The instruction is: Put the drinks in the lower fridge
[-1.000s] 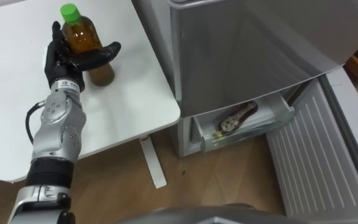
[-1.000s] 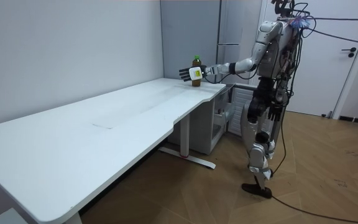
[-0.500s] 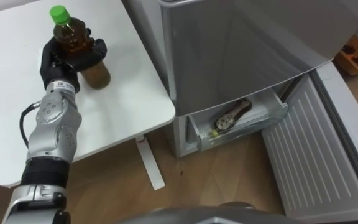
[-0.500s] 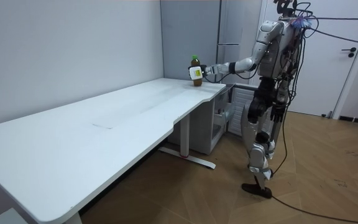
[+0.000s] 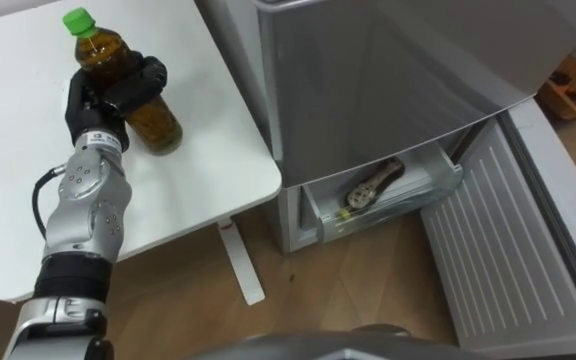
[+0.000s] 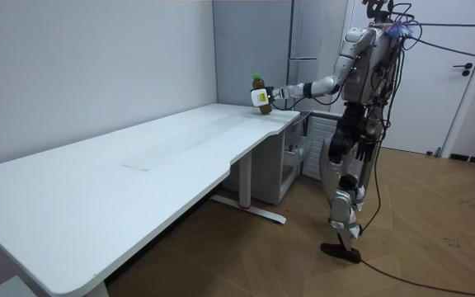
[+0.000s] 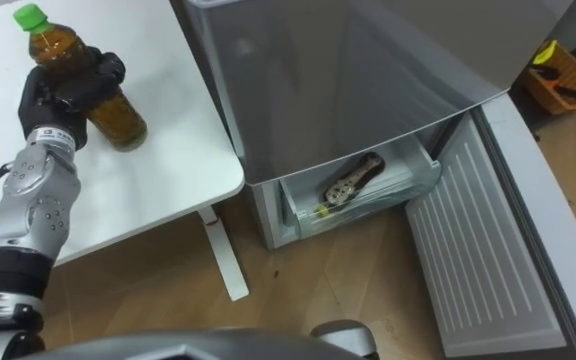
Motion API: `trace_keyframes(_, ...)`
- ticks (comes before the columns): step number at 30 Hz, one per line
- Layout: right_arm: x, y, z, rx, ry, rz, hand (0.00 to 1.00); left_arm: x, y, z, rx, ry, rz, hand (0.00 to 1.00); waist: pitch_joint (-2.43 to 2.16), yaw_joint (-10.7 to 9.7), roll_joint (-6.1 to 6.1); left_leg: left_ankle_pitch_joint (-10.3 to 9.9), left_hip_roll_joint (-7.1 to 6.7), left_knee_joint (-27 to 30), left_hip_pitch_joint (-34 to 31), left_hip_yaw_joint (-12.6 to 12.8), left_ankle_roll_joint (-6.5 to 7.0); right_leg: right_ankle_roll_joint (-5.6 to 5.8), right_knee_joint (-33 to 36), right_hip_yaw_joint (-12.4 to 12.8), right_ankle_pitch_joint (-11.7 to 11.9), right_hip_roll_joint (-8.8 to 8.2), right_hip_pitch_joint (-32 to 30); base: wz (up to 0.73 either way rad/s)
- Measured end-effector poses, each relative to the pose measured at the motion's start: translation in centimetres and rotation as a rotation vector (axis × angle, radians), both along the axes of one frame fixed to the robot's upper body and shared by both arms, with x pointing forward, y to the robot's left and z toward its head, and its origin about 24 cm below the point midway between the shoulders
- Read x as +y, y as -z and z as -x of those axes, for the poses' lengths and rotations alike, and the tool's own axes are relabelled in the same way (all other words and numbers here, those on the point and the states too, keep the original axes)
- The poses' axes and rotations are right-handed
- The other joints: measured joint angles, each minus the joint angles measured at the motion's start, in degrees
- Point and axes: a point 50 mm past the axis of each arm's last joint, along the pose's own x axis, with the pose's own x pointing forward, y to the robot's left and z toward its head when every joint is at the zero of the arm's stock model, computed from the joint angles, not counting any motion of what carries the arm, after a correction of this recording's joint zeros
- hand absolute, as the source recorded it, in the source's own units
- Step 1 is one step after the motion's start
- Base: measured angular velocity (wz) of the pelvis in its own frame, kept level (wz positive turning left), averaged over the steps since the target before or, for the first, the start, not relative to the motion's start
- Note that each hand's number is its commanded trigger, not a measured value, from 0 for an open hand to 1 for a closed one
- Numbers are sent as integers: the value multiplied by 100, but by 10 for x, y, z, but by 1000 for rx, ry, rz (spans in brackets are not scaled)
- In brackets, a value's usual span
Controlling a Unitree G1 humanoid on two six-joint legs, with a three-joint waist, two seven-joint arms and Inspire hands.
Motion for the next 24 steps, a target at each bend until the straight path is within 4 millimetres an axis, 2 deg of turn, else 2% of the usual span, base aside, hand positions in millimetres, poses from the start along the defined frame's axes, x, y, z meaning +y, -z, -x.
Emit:
trace_keyframes(7, 1, 0, -20, -45, -34, 9, 0, 0, -2, -1, -2, -23, -7, 100, -1, 11, -7, 0, 0, 7, -11, -63, 0, 0, -9, -66, 0, -6, 16, 3)
trace_keyframes(10, 1, -2, -24, -61, -79, 18, 0, -6, -8, -3, -27, -2, -15, 100, 3, 136, -12, 0, -2, 0, -58, -78, 0, 0, -15, -78, 0, -7, 0, 2)
trace_keyframes(13, 1, -3, -29, -78, -115, 31, 0, -15, -21, -7, -85, 30, -16, 100, 11, 227, -24, 0, -10, -2, -102, -163, 0, 1, -18, -165, 1, -26, -7, 11)
trace_keyframes(15, -1, -4, -35, -98, -129, 37, 0, -20, -37, -8, -156, 57, -25, 100, 18, 346, -37, 0, -8, -8, -126, -203, 0, 1, -26, -252, 1, -32, -12, 13)
trace_keyframes(17, -1, -6, -41, -130, -130, 38, 0, -23, -49, -9, -210, 72, -28, 100, 14, 354, -48, 1, -9, -4, -150, -329, 0, 1, -24, -349, 1, -40, -12, 27)
trace_keyframes(19, 0, -7, -46, -160, -139, 36, 0, -26, -59, -10, -256, 93, -29, 100, 13, 461, -48, 2, -7, -5, -160, -390, -1, 1, -28, -379, 0, -35, -5, 21)
trace_keyframes(20, -1, -7, -46, -163, -136, 37, 0, -28, -64, -10, -280, 110, -21, 100, 13, 499, -47, 2, -6, -5, -171, -503, -1, 1, -28, -451, 0, -36, 18, 29)
trace_keyframes(23, -2, -8, -49, -189, -117, 38, 0, -33, -72, -9, -318, 127, -5, 100, 12, 643, -46, 3, -4, -13, -189, -731, -2, 1, -21, -555, 0, -33, 40, 26)
trace_keyframes(24, -1, -9, -52, -212, -100, 38, 0, -35, -72, -8, -324, 127, 5, 100, 11, 686, -45, 4, -3, -24, -197, -853, -2, 0, -12, -678, 0, -36, 48, 21)
